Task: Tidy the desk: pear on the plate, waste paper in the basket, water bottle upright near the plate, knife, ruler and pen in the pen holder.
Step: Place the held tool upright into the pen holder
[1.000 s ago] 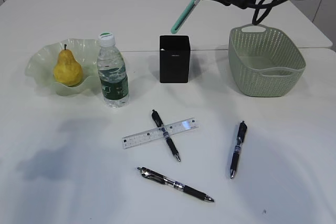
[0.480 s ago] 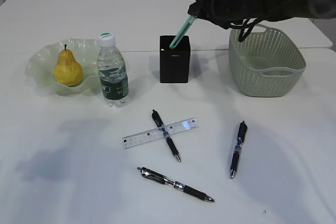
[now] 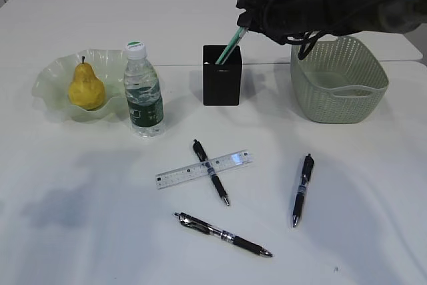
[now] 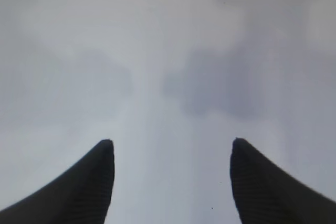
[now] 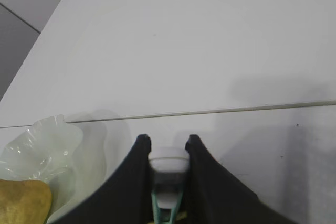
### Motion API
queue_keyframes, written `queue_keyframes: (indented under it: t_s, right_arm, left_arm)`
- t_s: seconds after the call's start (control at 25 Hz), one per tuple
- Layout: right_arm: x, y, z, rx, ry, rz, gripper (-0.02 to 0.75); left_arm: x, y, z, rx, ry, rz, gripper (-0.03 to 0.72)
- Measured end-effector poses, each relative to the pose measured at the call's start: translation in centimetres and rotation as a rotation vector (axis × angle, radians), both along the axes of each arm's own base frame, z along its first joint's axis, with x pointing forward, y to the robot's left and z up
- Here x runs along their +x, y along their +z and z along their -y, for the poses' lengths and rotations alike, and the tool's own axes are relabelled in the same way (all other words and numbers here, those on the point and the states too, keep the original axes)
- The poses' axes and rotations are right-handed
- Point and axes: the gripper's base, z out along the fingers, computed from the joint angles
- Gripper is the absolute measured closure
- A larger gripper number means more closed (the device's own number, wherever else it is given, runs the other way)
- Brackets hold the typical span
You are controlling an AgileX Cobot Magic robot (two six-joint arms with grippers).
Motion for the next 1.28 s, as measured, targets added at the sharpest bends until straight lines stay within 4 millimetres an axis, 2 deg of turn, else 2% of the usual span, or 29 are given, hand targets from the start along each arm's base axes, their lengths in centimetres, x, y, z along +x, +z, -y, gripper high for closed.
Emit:
queue_keyframes:
  t_s: [0.32,0.56,0.96,1.08,1.28]
  right_arm:
    - [0.0,-0.3,0.0,0.0,0.002,-0.006,0.59]
    - [-0.1,-0.3,-0.3,0.009,0.03,-0.016,0.484]
    - [-0.7,-0.3,-0.8,0.004,0.115,-0.038,0.468]
    - [-1.3,0.3,-0.8,-0.051,0.165,-0.063,0.467]
    - [-3.2,2.9,-0.6,-0.177,0.273,-0.108,0.467]
  left_arm:
    - [0.0,0.0,0.1,-0.015,0.007,-0.002,0.198]
    - [0.0,0.0,0.1,-0.02,0.009,-0.003,0.198]
    - [0.0,0.0,0.1,-0.022,0.01,-0.004,0.2]
    - [0.0,0.0,0.1,-0.022,0.01,-0.004,0.2]
    - [0.0,0.0,0.0,-0.006,0.003,-0.003,0.2]
